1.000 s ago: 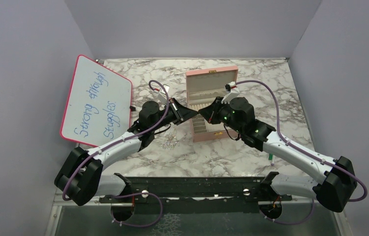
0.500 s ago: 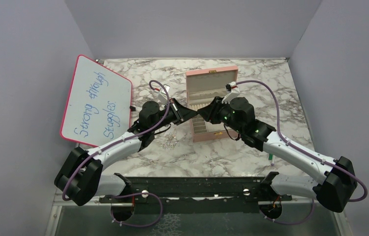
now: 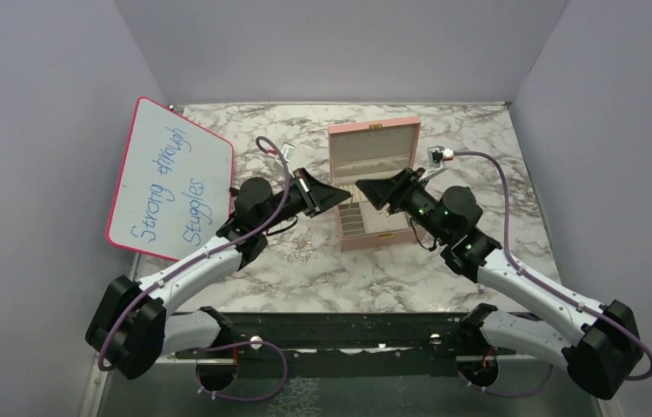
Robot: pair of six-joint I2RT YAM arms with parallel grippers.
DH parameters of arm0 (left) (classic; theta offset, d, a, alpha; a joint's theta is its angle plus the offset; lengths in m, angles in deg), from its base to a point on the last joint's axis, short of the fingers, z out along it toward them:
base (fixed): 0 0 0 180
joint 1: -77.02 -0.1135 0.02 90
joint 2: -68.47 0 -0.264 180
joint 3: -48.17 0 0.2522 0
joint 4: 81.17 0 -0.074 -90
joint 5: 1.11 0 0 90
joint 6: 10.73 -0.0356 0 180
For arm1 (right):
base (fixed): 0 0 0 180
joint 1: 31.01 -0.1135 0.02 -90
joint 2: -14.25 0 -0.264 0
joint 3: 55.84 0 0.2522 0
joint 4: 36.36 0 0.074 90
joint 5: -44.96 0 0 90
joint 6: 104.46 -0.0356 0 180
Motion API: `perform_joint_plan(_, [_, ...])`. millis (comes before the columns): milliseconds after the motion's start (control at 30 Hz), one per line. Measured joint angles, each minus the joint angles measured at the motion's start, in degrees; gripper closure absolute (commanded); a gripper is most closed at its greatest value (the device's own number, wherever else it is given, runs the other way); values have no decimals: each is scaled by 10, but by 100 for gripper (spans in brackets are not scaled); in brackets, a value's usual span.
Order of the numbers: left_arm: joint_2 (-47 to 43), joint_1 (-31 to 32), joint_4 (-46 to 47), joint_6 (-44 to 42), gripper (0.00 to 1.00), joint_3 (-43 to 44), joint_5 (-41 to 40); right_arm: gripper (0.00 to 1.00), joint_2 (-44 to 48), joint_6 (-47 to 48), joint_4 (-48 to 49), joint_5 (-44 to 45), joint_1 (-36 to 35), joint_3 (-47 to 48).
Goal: Organize the mixed jewelry
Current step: Adjust the jewelry.
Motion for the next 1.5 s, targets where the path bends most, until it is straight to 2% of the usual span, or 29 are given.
perform_joint_plan(200, [-35, 0, -2, 11, 100, 40, 16, 40, -12, -55, 207, -120, 67, -54])
perform_joint_plan(333, [-56, 0, 1, 11, 100, 70, 24, 40, -40, -81, 332, -202, 74, -53])
perform_joint_plan(467, [-67, 0, 5, 11, 100, 90, 31, 41, -57, -89, 402, -269, 73, -40])
perform_joint_plan(733, [-72, 0, 5, 19, 100, 110, 34, 53, -87, -96, 468, -345, 73, 9])
perform_joint_plan(1000, [-73, 0, 5, 25, 100, 113, 34, 53, -113, -102, 472, -362, 73, 23])
perform_joint_plan(1267, [-74, 0, 5, 30, 100, 113, 34, 77, -114, -114, 473, -362, 73, 23])
perform_joint_plan(1500, [-77, 0, 7, 33, 100, 113, 35, 83, -119, -125, 473, -361, 74, 29])
